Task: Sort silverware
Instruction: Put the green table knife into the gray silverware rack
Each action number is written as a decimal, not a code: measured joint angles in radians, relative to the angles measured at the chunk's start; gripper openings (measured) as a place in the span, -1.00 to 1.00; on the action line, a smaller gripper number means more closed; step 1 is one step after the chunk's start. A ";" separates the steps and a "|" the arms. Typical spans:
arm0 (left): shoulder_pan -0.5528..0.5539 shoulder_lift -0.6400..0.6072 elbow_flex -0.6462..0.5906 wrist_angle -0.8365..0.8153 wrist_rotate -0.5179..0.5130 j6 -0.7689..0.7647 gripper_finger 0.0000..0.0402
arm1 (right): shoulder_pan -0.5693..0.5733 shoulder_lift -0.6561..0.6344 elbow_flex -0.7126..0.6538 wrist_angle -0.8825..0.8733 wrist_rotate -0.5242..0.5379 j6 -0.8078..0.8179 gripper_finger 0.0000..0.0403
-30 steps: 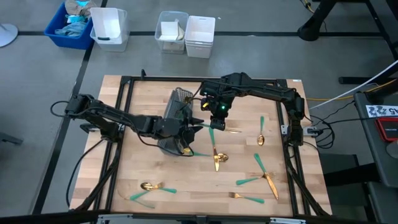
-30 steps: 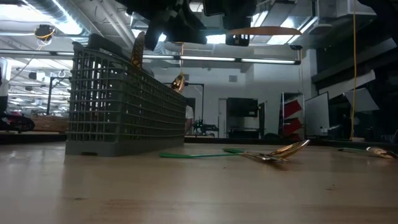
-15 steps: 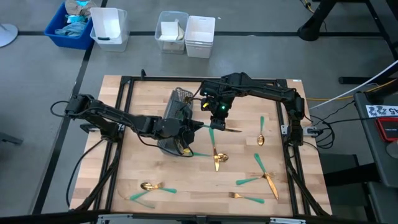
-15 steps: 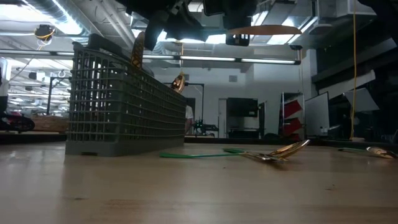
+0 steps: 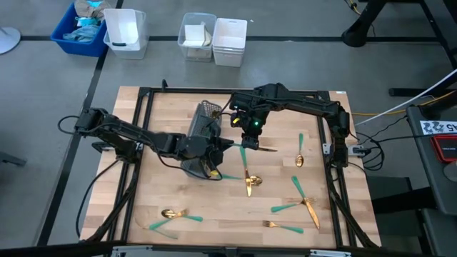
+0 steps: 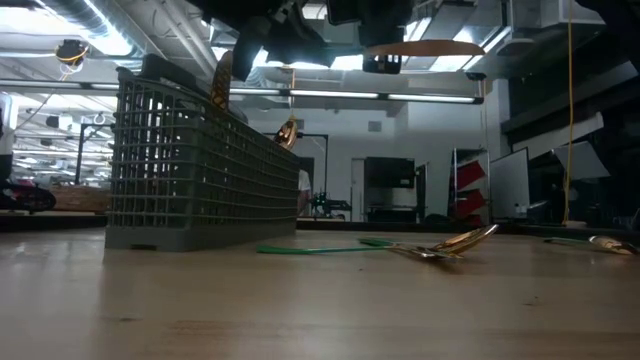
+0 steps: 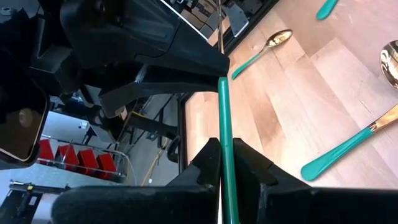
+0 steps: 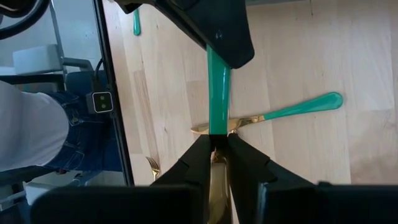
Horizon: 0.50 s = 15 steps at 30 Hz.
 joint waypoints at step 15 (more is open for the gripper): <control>-0.036 -0.001 0.002 -0.008 -0.071 -0.017 -0.94 | -0.001 -0.074 0.000 0.032 0.087 -0.056 -0.76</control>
